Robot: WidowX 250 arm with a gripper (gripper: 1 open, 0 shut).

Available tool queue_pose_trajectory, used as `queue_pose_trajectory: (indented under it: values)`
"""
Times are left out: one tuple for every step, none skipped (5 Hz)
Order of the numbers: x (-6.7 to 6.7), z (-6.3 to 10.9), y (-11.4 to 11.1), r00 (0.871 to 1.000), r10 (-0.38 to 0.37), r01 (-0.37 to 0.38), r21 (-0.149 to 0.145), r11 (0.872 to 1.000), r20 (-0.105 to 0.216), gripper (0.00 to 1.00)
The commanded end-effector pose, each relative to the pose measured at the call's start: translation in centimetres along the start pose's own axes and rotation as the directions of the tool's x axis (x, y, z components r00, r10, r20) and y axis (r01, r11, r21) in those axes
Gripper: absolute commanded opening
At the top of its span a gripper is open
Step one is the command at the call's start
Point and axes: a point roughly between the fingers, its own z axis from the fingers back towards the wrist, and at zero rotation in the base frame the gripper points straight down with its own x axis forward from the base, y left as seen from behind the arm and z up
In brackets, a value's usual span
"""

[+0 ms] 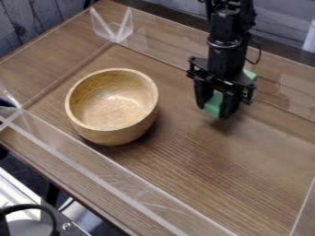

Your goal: Put the green block in the brown bowl

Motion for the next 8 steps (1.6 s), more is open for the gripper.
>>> queue_pose_trajectory:
  values:
    - [1.5, 1.8, 0.4, 0.997, -0.005, 0.005, 0.007, 1.000, 0.078, 0.00]
    - [1.8, 1.5, 0.6, 0.996, -0.002, 0.001, 0.008, 1.000, 0.084, 0.00]
    - [1.9, 1.4, 0.7, 0.996, 0.002, -0.002, 0.009, 1.000, 0.089, 0.00]
    - [1.5, 3.0, 0.9, 0.994, 0.003, -0.004, 0.008, 1.000, 0.108, 0.00]
    - [1.1, 4.6, 1.1, 0.992, 0.005, -0.006, 0.006, 1.000, 0.128, 0.00]
    - [0.1, 7.0, 1.8, 0.987, 0.022, -0.025, 0.016, 1.000, 0.157, 0.00]
    - [-1.1, 9.4, 3.4, 0.984, 0.053, -0.058, 0.027, 0.998, 0.171, 0.00]
    - [-2.8, 10.8, 5.9, 0.979, 0.107, -0.115, 0.035, 0.993, 0.175, 0.00]
